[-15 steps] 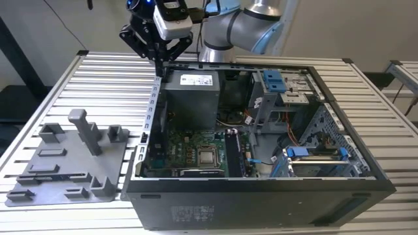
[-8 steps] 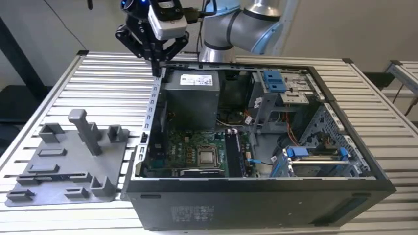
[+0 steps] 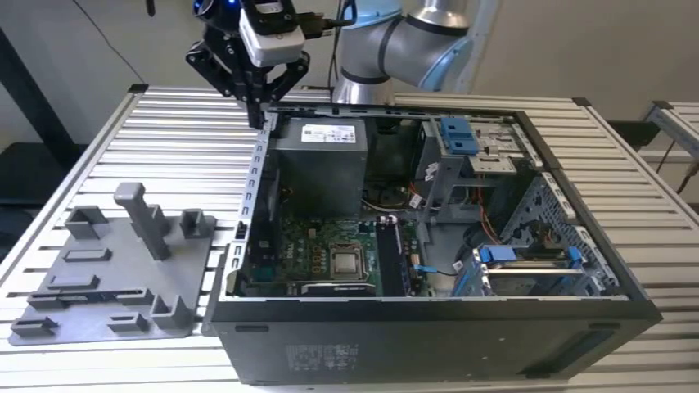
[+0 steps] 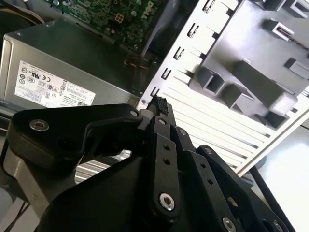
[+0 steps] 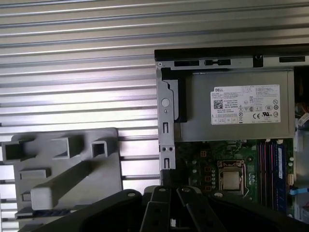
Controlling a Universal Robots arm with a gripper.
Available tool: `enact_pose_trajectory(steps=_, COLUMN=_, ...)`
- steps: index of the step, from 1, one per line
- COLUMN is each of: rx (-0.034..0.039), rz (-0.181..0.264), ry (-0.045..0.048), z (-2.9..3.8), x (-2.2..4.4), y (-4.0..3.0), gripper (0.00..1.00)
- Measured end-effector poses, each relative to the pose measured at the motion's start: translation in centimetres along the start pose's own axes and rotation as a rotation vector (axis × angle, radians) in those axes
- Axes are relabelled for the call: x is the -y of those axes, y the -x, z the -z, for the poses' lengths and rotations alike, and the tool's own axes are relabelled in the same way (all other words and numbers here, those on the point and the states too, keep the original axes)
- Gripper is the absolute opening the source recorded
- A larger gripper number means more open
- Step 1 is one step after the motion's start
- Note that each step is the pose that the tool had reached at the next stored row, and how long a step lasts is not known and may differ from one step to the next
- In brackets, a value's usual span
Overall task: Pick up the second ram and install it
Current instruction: 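Reach for the second ram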
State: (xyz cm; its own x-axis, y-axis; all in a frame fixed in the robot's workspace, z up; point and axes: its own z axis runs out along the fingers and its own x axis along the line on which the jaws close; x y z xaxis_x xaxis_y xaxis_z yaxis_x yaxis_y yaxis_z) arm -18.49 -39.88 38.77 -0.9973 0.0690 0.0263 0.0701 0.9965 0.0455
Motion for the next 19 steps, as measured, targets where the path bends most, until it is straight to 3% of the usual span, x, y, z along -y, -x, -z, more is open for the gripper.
enact_pose_trajectory(steps=19, rx=-0.0001, rz=0.0, ry=-0.0001, z=-0.12, x=0.18, y=-2.51, gripper=0.11)
